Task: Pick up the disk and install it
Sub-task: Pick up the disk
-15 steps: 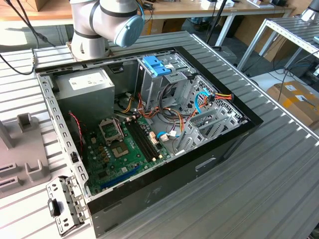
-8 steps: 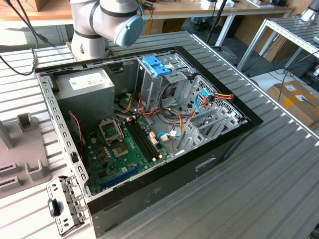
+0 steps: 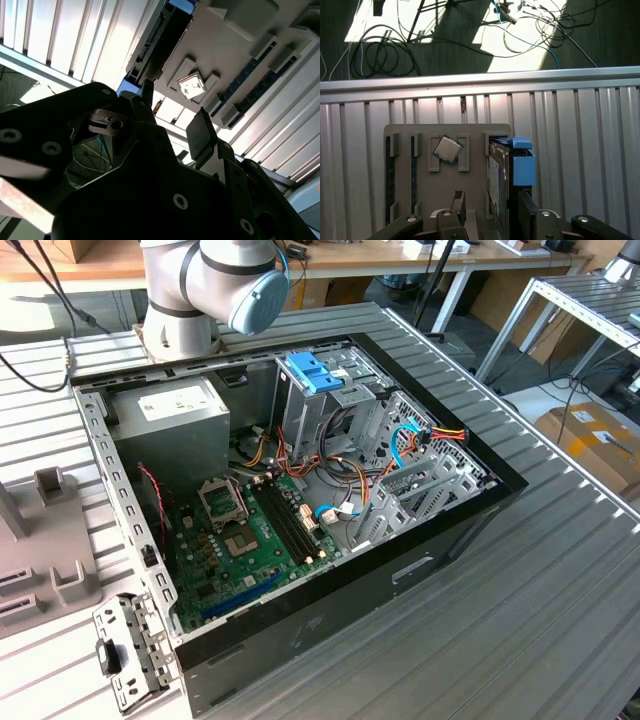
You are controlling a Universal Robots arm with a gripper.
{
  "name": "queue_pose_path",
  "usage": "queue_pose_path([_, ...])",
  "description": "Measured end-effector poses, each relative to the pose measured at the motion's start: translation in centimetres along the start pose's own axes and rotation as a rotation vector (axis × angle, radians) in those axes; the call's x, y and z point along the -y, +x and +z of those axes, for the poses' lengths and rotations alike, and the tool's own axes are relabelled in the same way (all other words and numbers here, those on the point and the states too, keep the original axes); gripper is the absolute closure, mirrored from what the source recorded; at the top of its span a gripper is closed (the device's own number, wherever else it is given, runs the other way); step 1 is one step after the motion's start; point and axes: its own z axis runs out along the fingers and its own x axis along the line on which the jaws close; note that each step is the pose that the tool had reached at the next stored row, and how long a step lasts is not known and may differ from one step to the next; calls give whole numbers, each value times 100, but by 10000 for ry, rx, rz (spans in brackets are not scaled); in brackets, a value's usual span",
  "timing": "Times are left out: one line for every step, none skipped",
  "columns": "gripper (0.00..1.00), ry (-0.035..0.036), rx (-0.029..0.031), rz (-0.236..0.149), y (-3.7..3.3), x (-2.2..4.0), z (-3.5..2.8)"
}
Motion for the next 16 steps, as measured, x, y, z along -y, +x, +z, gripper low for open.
queue_pose_path([46,-1,3,0,0,0,7])
queue_pose_path([46,-1,6,0,1,1,12])
queue_pose_path([46,-1,13,-1,1,1,24])
queue_pose_path([46,-2,15,-1,1,1,29])
queue_pose_path([46,-2,17,-1,2,2,34])
queue_pose_path([46,-2,21,-1,2,2,41])
queue_pose_path([46,-2,24,-1,2,2,46])
queue_pose_path([46,-3,27,-1,2,2,52])
queue_pose_path([46,-2,30,-1,3,3,57])
queue_pose_path([46,-3,34,-2,3,3,66])
queue_pose_path([46,-2,37,-2,3,3,72])
queue_pose_path([46,-3,39,-2,4,4,78])
queue_pose_path([46,-3,42,-2,4,4,84])
queue_pose_path([46,-3,45,-2,4,4,90])
queue_pose_path([46,-4,49,-3,5,5,99])
queue_pose_path([46,-3,53,-2,5,5,108])
